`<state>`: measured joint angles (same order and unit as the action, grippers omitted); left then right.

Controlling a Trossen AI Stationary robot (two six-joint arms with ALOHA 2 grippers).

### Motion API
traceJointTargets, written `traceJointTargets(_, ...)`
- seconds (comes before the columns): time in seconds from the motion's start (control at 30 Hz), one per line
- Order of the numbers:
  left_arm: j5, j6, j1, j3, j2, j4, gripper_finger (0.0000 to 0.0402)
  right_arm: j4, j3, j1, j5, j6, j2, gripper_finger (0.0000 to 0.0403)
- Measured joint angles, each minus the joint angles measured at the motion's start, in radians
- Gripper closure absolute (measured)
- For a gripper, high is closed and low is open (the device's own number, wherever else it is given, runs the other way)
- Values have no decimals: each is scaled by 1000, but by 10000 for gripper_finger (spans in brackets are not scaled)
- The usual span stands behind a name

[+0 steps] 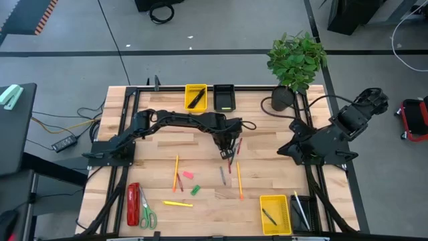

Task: Sort crayons/erasers/pens/pencils in bins
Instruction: Put the top left gray crayon into the bottom yellow bin

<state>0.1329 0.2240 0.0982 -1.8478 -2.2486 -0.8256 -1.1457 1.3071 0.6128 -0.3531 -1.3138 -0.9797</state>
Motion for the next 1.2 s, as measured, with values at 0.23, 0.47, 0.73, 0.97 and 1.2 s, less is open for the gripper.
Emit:
traceJointTargets(0.23,156,-27,-12,-170,-1,-50,375,-21,0,0,78,-4,85,311)
traceJointTargets(0.47,231,-76,-81,-310,1,2,374,-21,0,0,247,-56,158,311)
traceJointTargets(0.73,230,-151,-196,-338,-1,140,388,-55,0,1,425,-64,170,311)
traceJointTargets(0.97,112,-115,-274,-339,-23,364,391,-103,0,1,425,-2,164,311)
traceJointTargets(1.2,23,-44,-306,-337,-47,367,389,-149,0,1,423,32,154,311)
